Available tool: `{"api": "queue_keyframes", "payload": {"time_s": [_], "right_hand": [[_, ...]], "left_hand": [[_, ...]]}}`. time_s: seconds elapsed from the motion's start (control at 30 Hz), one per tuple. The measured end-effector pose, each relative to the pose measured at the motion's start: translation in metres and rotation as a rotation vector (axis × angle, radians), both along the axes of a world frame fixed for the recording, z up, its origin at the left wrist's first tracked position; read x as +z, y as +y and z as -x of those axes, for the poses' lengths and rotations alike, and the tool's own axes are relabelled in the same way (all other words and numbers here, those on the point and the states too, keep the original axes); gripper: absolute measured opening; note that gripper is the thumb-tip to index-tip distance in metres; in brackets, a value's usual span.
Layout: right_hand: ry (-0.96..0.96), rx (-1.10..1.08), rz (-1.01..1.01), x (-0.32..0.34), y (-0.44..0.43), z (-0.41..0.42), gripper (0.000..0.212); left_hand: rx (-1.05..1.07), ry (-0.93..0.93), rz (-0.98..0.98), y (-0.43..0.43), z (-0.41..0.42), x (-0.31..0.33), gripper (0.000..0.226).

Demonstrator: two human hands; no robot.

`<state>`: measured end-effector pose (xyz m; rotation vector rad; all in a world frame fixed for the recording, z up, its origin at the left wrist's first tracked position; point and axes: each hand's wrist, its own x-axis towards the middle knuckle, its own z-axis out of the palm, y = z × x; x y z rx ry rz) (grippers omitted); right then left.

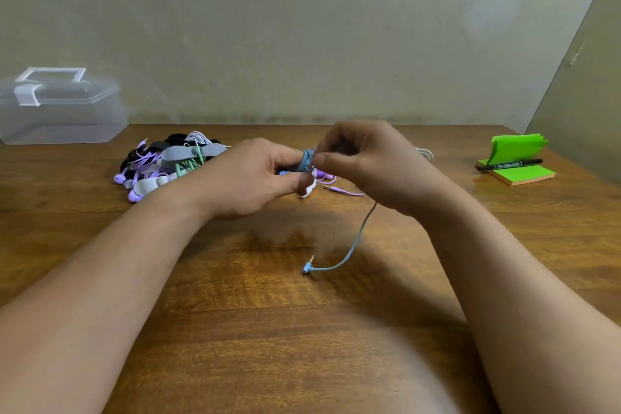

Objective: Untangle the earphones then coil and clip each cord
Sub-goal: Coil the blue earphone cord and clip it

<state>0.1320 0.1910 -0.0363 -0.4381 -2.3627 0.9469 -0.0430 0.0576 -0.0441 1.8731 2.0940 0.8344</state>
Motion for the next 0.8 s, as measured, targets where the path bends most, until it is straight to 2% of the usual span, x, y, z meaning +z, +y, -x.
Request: {"api": "queue_keyframes", "payload": {"time_s": [0.1, 0.23, 0.43, 0.5, 0.6, 0.63, 0.7, 0.8], "right_hand": [[0.128, 0.150, 0.243, 0.006, 0.001, -0.005, 0.009], [0.164, 0.156, 0.370, 0.003, 0.006, -0.001, 0.013], [0.200, 0.195, 0.655, -0.018, 0.011, 0.009, 0.009], [0.174, 0.256, 0.665, -0.025, 0.006, 0.015, 0.012], [0.122, 0.287, 0.673, -0.026, -0.003, 0.019, 0.017], [0.102, 0.254, 0.639, -0.024, -0.005, 0.018, 0.020], [0.057, 0.157, 0.479, -0.021, -0.008, 0.019, 0.023], [0.006, 0.023, 0.172, -0.017, -0.011, 0.018, 0.020]], "left_hand": [[0.002, 0.040, 0.109, -0.002, -0.002, 0.003, 0.026], [-0.148, -0.052, 0.134, -0.008, -0.006, 0.007, 0.030], [-0.393, -0.503, 0.031, -0.012, -0.014, 0.016, 0.041], [-0.385, -0.668, -0.091, -0.010, -0.014, 0.016, 0.043], [-0.224, -0.863, -0.267, -0.002, -0.007, 0.012, 0.037], [-0.141, -0.840, -0.324, 0.002, -0.002, 0.009, 0.035], [0.041, -0.681, -0.397, 0.004, 0.005, 0.007, 0.029], [0.161, -0.413, -0.324, 0.006, 0.011, 0.001, 0.025]]}}
